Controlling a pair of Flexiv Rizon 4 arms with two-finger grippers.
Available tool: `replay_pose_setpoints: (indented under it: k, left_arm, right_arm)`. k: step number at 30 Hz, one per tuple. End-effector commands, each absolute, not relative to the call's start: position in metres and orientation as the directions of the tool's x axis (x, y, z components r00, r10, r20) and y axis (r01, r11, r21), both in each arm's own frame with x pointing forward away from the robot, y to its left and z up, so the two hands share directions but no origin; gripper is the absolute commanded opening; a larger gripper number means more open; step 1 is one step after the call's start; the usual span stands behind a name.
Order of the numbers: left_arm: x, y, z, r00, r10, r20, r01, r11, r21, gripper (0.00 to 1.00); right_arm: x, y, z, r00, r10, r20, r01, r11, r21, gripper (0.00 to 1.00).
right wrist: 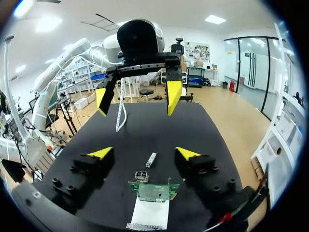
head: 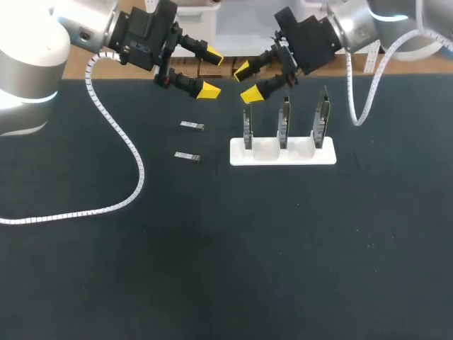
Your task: Pick up the optical module with the left hand, and insert it into the network port with the right hand.
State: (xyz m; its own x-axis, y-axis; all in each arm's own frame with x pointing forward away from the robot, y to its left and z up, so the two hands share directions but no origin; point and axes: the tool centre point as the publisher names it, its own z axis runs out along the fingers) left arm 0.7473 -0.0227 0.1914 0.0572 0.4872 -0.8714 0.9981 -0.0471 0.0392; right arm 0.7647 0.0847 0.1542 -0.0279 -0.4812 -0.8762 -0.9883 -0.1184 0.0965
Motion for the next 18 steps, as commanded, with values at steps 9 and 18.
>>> replay_pose_setpoints:
  k: [9,18]
  left_arm:
    - [0.7491,-0.0231,0.1921,0.056,0.492,-0.869,0.998,-0.051,0.035,1.0]
    - [0.7491,-0.0231,0.1921,0.056,0.492,-0.869,0.998,-0.051,0.035,1.0]
  right_arm:
    - [0.7601,0.0816,0.1598,0.002,-0.495,-0.869,-0.99,-0.126,0.069,0.0]
    - [0.7601,0.0816,0.1599,0.003,-0.495,-0.869,-0.99,-0.127,0.069,0.0]
